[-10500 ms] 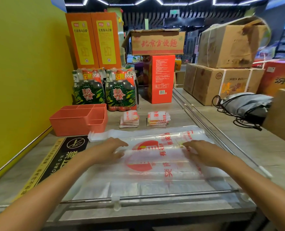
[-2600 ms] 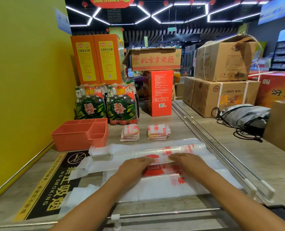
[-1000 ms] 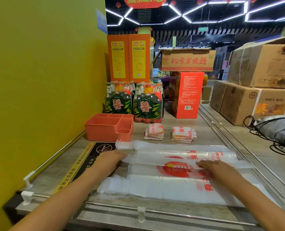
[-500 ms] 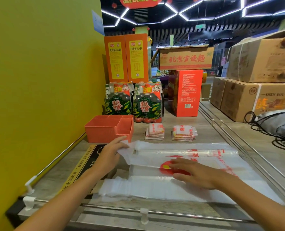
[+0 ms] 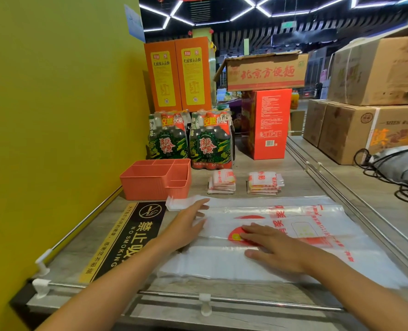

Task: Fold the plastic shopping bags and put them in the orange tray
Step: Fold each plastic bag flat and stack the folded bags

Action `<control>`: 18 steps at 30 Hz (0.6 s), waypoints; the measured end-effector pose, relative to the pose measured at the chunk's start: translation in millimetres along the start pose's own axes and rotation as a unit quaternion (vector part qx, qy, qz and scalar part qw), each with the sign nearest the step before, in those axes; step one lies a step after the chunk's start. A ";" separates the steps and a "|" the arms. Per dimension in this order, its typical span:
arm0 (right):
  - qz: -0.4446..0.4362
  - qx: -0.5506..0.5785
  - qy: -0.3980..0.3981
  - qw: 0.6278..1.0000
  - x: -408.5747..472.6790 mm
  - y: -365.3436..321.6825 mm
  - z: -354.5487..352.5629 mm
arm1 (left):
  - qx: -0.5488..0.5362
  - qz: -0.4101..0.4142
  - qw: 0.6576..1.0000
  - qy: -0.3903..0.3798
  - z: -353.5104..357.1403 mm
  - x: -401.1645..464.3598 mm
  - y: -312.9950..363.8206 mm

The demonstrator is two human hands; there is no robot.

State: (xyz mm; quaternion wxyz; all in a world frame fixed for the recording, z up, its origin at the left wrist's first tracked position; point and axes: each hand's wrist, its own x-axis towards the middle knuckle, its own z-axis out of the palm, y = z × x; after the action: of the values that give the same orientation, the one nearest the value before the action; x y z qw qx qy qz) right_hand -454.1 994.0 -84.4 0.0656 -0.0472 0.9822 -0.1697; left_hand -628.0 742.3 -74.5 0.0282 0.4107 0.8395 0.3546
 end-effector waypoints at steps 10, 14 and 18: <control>0.000 -0.002 0.000 1.000 1.3 -1.3 2.1 | 0.038 -0.006 0.999 0.019 7.6 -3.6 -0.4; -0.004 -0.001 0.002 1.000 0.8 -0.8 2.2 | 0.008 0.020 1.000 0.014 3.4 -3.9 -2.7; -0.011 0.000 0.014 1.000 1.3 4.2 6.7 | -0.058 -0.002 0.997 -0.059 -13.9 -5.5 -14.4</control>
State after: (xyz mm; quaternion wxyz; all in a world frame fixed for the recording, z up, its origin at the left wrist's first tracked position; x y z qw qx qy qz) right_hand -454.7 995.6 -92.2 0.0497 -0.0559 0.9824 -0.1714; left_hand -638.6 724.6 -74.4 0.1020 0.4269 0.8154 0.3774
